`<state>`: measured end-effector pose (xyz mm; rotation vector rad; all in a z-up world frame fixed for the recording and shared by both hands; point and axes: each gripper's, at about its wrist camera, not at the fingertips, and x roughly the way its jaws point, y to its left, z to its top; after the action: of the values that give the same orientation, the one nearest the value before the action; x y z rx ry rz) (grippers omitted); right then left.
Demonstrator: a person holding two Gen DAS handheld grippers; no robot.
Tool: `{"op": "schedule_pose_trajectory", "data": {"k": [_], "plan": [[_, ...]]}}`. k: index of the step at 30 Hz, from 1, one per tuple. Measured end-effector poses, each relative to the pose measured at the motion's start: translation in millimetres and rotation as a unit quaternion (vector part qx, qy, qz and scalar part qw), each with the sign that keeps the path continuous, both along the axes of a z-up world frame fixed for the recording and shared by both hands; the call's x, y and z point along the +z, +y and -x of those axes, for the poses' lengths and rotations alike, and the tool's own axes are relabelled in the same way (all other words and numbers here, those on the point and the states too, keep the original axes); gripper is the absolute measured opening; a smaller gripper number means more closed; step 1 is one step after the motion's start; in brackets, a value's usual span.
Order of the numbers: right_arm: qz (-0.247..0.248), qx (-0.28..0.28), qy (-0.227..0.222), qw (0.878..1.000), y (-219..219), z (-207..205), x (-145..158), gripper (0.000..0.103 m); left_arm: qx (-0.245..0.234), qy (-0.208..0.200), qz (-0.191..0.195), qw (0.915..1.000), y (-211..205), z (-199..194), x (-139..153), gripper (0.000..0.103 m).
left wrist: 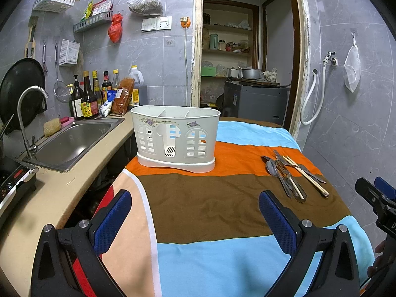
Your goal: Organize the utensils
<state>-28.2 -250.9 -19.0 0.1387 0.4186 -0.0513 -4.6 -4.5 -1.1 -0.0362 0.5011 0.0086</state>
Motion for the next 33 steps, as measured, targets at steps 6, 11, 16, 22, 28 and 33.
{"op": "schedule_pose_trajectory", "data": {"k": [6, 11, 16, 22, 28, 33], "plan": [[0.0, 0.0, 0.0, 1.0, 0.7, -1.0, -0.4, 0.102, 0.0, 0.0, 0.0, 1.0, -0.1, -0.1, 0.0, 0.103], [0.0, 0.0, 0.0, 1.0, 0.6, -2.4, -1.4, 0.102, 0.0, 0.0, 0.0, 1.0, -1.0, 0.8, -0.3, 0.103], [0.0, 0.0, 0.0, 1.0, 1.2, -2.7, -1.4, 0.102, 0.001, 0.0, 0.001, 1.0, -0.6, 0.4, -0.2, 0.103], [0.0, 0.0, 0.002, 1.0, 0.4, -3.8, -1.7, 0.102, 0.0, 0.0, 0.0, 1.0, -1.9, 1.2, 1.1, 0.103], [-0.001, 0.0, 0.002, 1.0, 0.2, -3.9, -1.2, 0.102, 0.0, 0.0, 0.0, 1.0, -1.9, 1.2, 1.0, 0.103], [-0.001, 0.001, 0.003, 1.0, -0.2, -4.2, -0.8, 0.102, 0.0, 0.001, 0.0, 1.0, -1.3, 0.8, 0.1, 0.103]]}}
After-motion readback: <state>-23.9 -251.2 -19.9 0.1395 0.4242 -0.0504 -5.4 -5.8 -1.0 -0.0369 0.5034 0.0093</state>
